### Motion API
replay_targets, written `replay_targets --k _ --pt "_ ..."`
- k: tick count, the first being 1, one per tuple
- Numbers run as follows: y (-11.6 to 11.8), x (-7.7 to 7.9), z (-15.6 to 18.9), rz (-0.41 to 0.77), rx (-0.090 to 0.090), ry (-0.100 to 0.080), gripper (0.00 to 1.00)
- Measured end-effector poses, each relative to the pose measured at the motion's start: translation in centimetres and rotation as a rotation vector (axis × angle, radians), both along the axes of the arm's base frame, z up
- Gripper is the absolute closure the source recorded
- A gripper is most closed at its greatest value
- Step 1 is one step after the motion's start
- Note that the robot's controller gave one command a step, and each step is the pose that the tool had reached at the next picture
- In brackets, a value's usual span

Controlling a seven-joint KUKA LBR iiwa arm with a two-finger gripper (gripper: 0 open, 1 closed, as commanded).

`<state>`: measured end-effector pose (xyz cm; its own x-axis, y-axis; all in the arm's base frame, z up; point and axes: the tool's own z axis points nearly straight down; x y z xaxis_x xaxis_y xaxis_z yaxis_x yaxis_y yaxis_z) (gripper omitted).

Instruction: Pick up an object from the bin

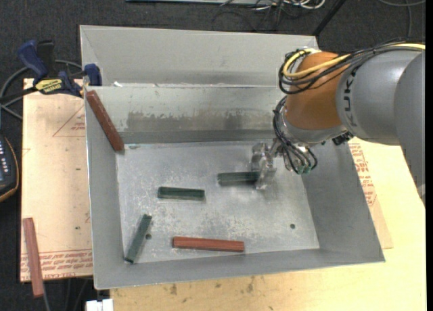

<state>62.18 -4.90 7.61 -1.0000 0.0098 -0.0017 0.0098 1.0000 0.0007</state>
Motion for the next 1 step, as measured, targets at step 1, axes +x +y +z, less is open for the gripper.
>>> replay_targets --k 1 --pt "-1.87 1.13 13.18 -0.023 -0.001 -0.011 1.0"
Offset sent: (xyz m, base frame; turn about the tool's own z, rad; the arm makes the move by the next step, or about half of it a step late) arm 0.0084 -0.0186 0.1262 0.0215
